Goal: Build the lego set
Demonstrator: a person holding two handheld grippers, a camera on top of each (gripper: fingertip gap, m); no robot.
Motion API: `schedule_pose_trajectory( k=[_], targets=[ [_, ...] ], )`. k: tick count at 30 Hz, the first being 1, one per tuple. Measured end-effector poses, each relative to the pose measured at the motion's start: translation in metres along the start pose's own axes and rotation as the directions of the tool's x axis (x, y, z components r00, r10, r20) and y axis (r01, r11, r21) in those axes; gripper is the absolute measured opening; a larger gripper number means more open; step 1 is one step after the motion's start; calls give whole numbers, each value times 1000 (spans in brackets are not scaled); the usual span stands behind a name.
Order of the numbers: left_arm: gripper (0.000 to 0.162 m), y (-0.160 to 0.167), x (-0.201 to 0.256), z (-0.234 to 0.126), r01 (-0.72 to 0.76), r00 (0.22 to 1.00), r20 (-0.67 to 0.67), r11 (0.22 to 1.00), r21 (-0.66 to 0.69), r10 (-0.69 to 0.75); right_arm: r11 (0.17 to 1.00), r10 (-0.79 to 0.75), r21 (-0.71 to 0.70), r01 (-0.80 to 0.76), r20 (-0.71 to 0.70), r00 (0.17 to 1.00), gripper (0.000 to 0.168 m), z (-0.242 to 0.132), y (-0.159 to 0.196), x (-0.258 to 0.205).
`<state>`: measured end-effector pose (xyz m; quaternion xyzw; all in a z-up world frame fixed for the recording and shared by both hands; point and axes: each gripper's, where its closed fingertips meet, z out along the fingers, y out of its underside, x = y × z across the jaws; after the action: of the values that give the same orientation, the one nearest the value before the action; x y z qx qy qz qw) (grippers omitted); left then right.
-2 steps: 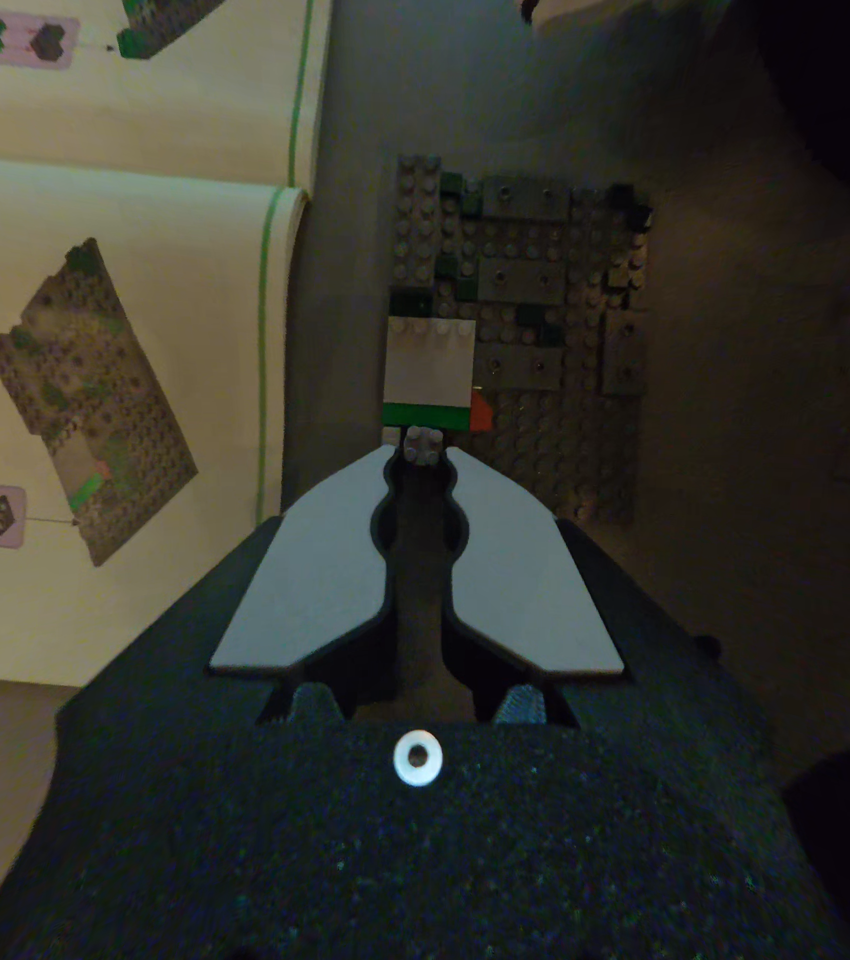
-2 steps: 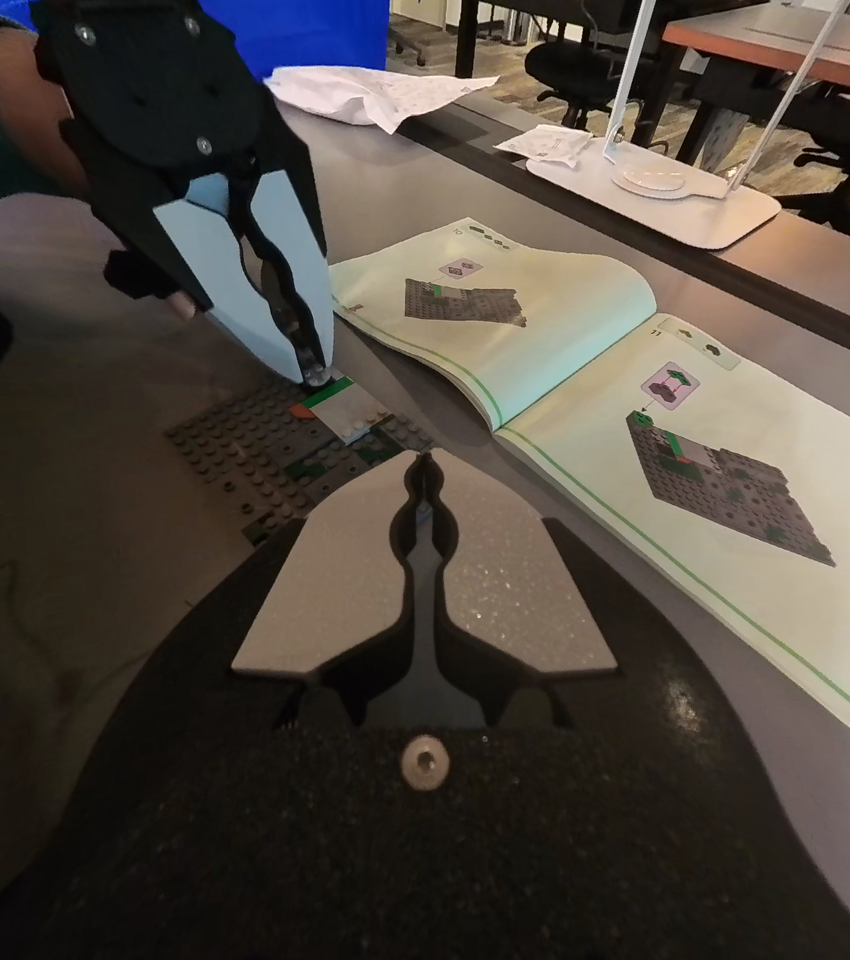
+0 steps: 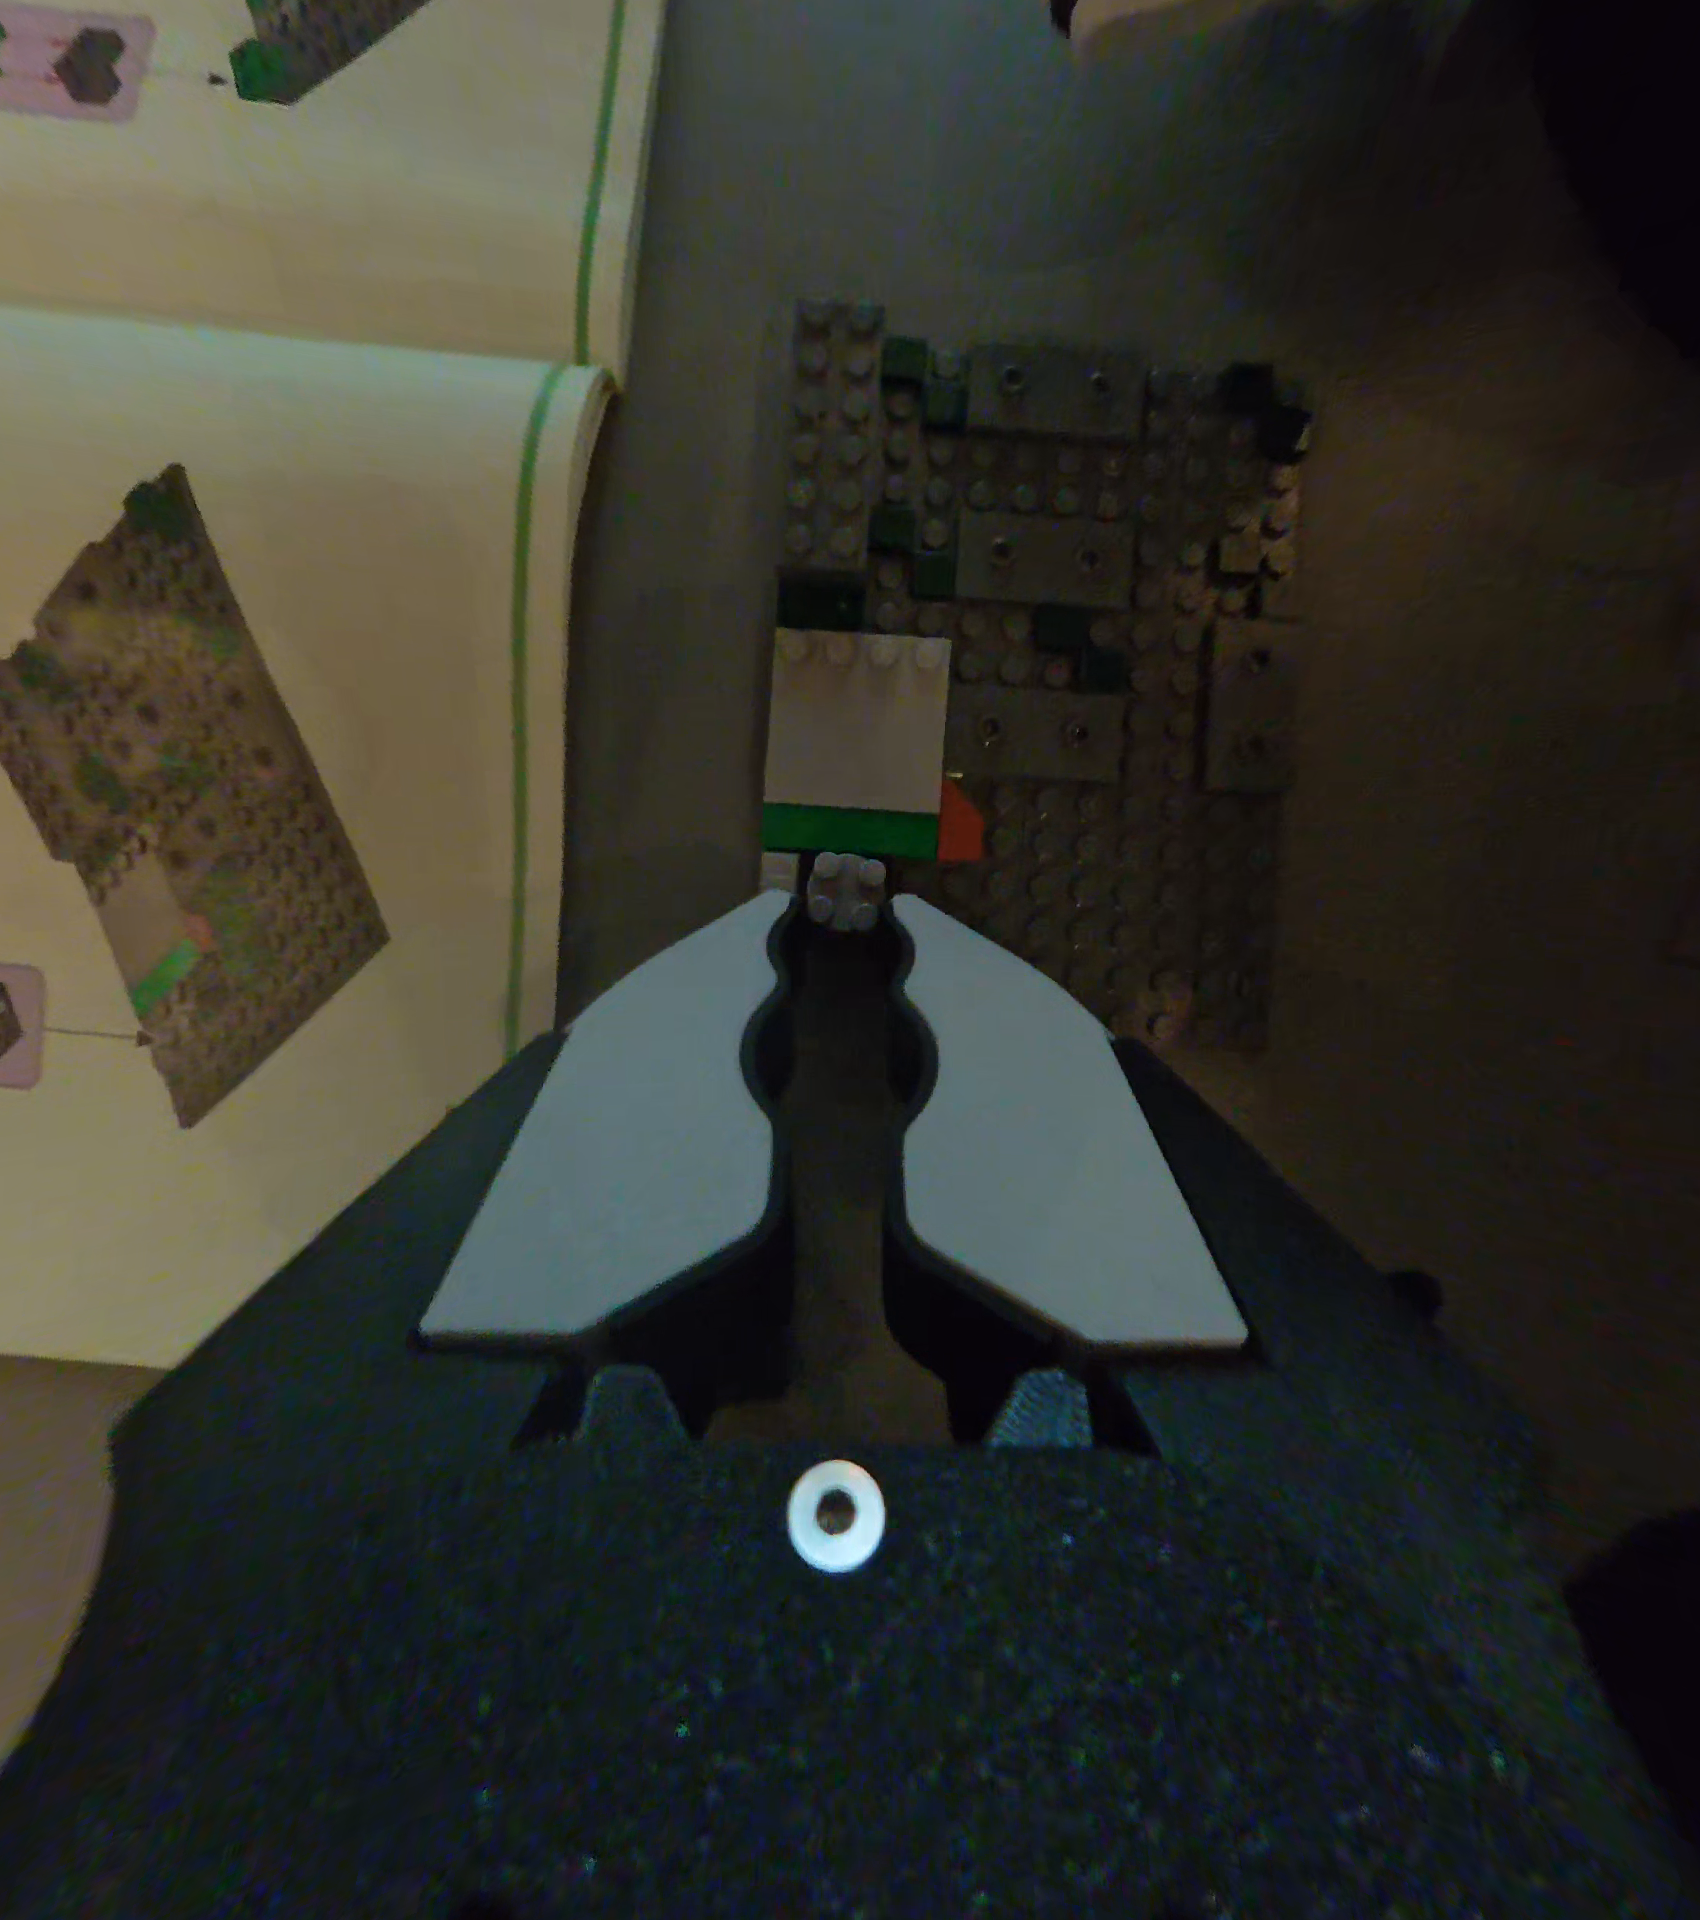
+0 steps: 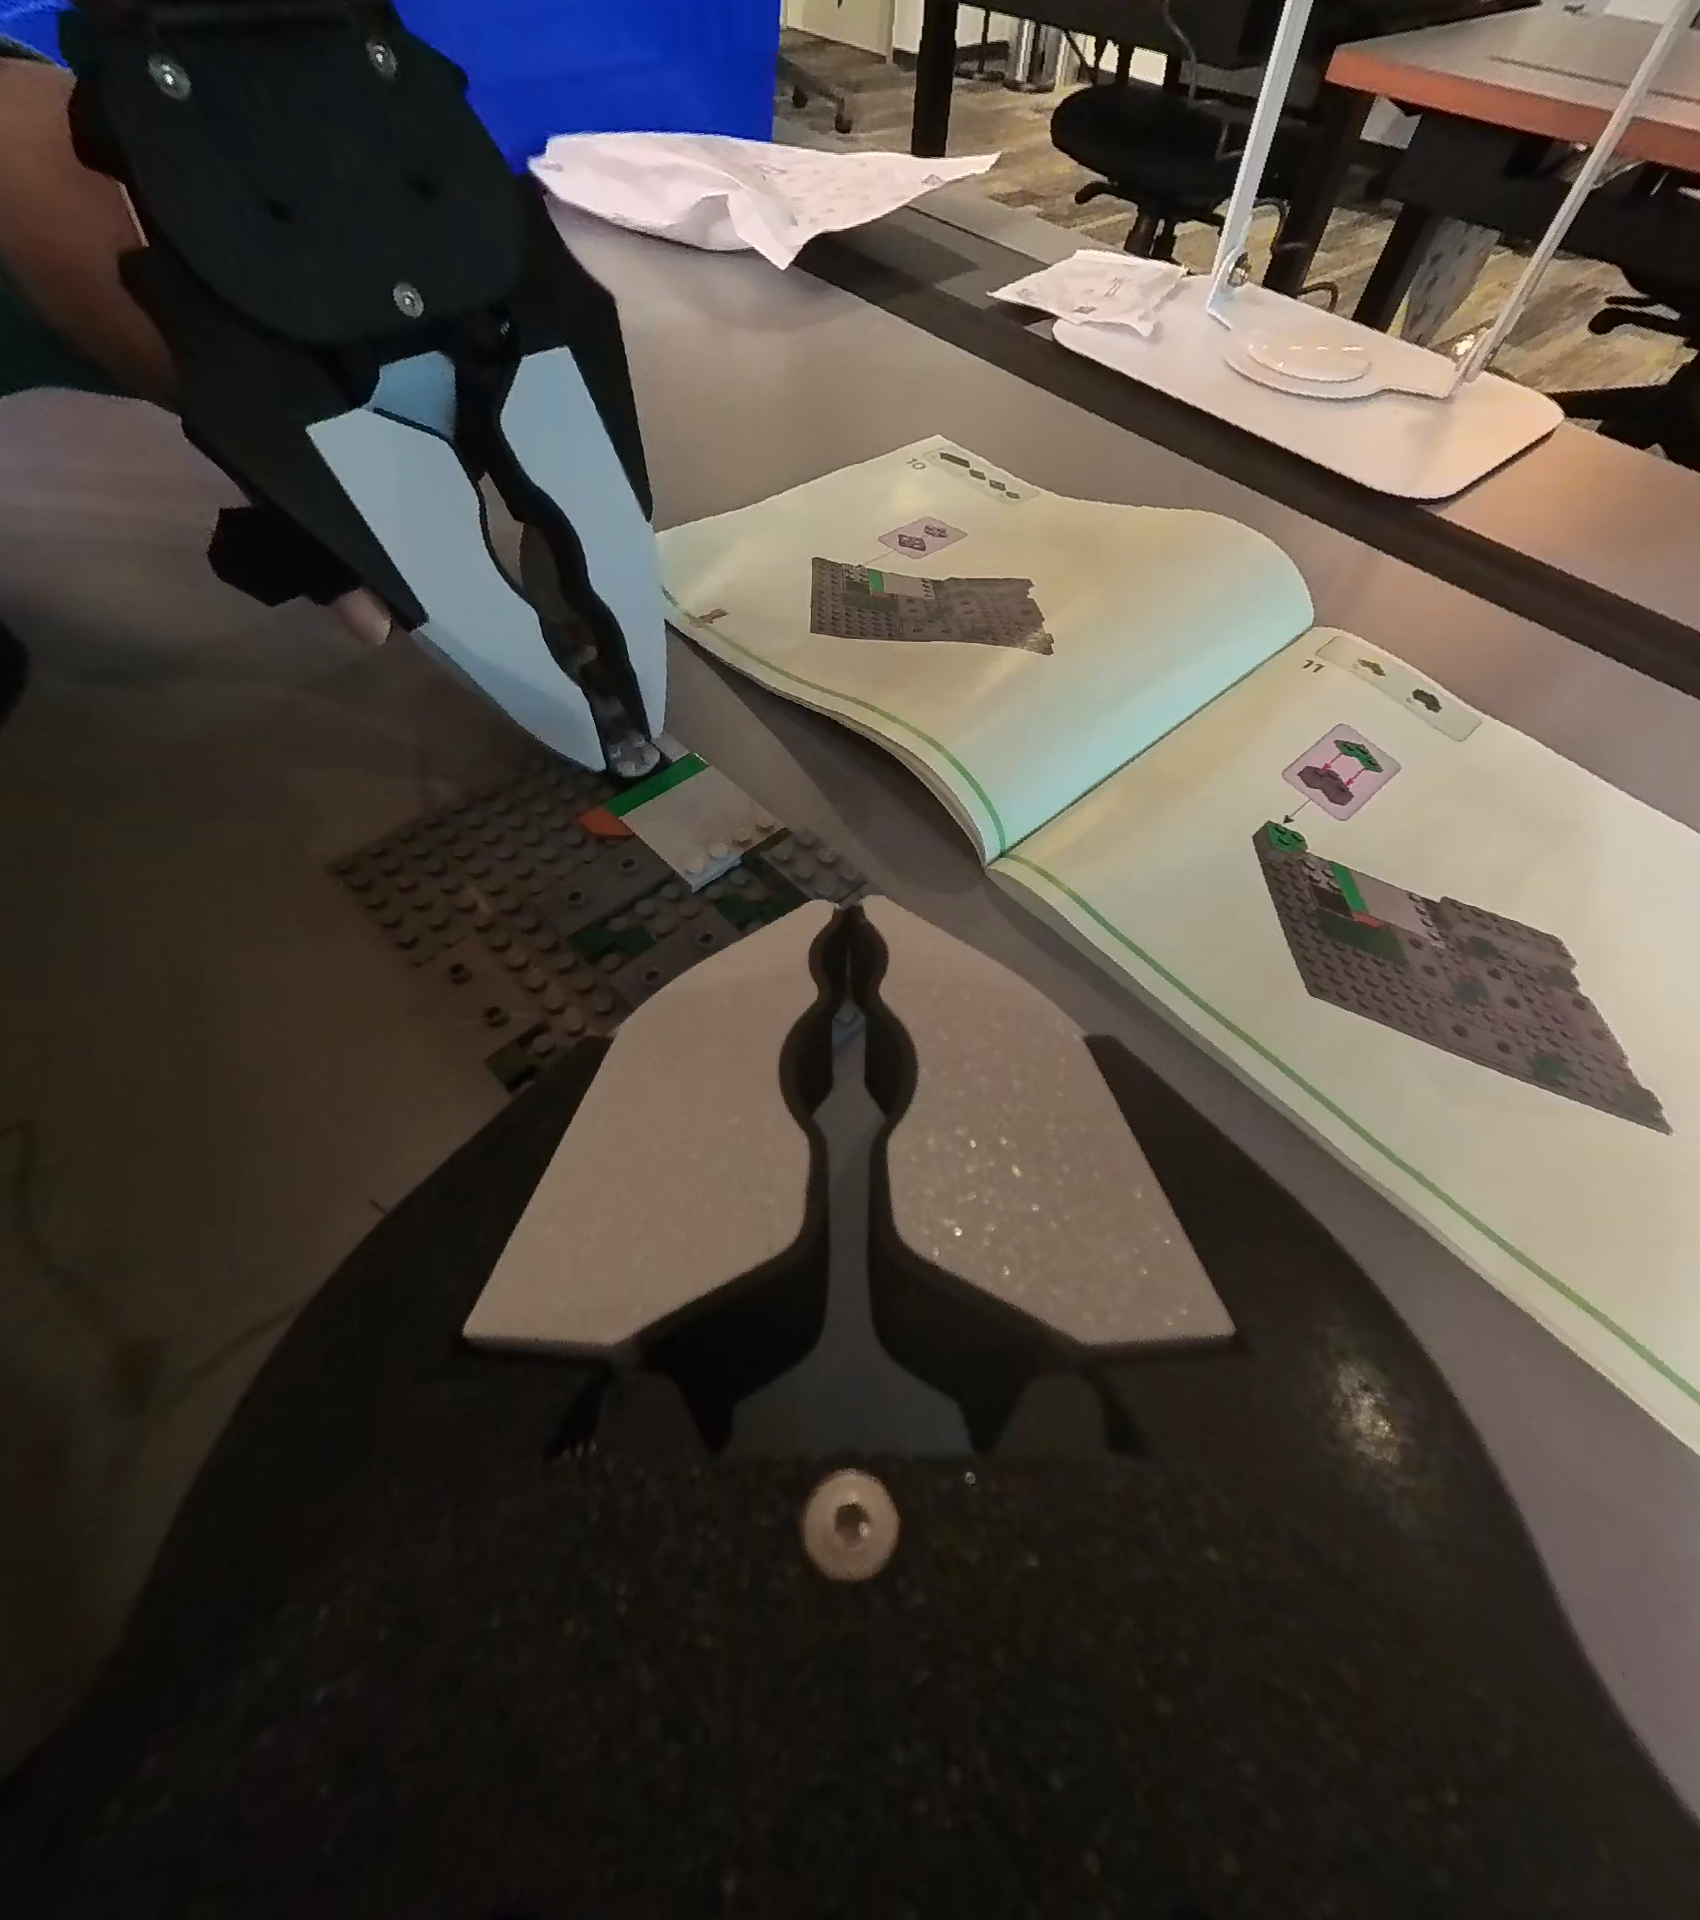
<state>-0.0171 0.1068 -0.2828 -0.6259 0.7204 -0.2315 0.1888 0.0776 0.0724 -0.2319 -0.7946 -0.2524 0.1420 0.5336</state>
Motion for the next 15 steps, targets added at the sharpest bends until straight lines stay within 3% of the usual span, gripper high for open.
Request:
schedule_pose_trajectory(
  k=[15],
  targets=[
    [20, -4, 6, 2, 36, 999, 30, 999, -18, -36, 1000, -2, 3, 2, 3, 1000, 0, 0, -1, -1]
  ],
)
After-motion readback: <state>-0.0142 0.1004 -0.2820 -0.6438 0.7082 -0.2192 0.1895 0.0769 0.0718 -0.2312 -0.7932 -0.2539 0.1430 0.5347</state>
